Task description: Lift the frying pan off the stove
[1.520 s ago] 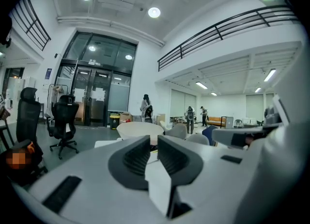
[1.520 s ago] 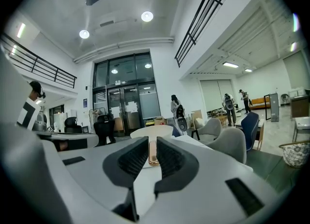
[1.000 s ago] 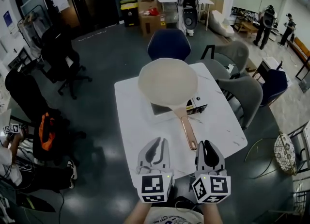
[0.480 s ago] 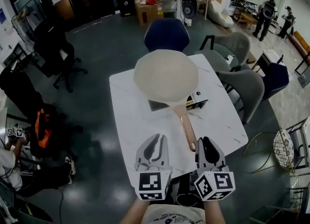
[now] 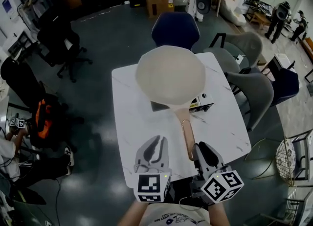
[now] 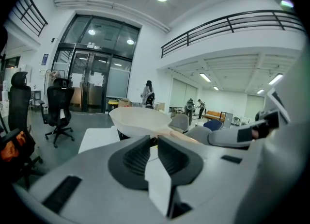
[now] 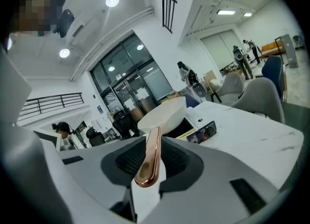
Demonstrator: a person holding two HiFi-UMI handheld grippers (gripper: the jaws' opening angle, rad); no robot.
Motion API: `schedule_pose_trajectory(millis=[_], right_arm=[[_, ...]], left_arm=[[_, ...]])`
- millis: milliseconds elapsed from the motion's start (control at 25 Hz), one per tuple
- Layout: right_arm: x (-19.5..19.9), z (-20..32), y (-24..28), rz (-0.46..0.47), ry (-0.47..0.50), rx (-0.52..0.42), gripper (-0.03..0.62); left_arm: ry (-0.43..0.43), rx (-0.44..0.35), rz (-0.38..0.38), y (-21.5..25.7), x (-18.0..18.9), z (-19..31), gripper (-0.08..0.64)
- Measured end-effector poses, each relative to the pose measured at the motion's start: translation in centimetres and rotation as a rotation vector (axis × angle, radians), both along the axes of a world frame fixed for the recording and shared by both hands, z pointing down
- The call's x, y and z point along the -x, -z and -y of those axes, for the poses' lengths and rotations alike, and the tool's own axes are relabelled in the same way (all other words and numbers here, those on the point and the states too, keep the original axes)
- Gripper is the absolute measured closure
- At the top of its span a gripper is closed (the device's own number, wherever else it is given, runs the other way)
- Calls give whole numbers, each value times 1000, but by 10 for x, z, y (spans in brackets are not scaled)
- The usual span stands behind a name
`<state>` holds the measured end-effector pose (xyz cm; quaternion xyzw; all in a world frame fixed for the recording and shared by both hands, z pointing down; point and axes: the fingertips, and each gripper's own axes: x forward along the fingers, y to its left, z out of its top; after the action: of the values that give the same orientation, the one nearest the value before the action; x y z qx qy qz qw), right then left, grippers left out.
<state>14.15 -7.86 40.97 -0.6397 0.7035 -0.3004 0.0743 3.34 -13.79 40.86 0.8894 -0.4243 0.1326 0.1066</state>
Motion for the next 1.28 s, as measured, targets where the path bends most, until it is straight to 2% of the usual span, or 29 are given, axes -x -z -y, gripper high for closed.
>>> schedule_pose_trajectory(millis=[200,400,680,1000,1280], right_arm=[[0,3,-9,154,80,37,472],[2,9,-15,385,148,67,442],[9,12,-23,592,232,121,415],[20,20,-27,718,306,159,414],[32,20,-29,759,408,194,416]], left_arm=[[40,33,-6,-7,-4,4,503],[83,67,-16,-12,-7,8,504],[141,96,-16,-17,-11,11,503],[172,124,-18,-20,-16,14,503],[180,150,-26,-27,-21,16,503]])
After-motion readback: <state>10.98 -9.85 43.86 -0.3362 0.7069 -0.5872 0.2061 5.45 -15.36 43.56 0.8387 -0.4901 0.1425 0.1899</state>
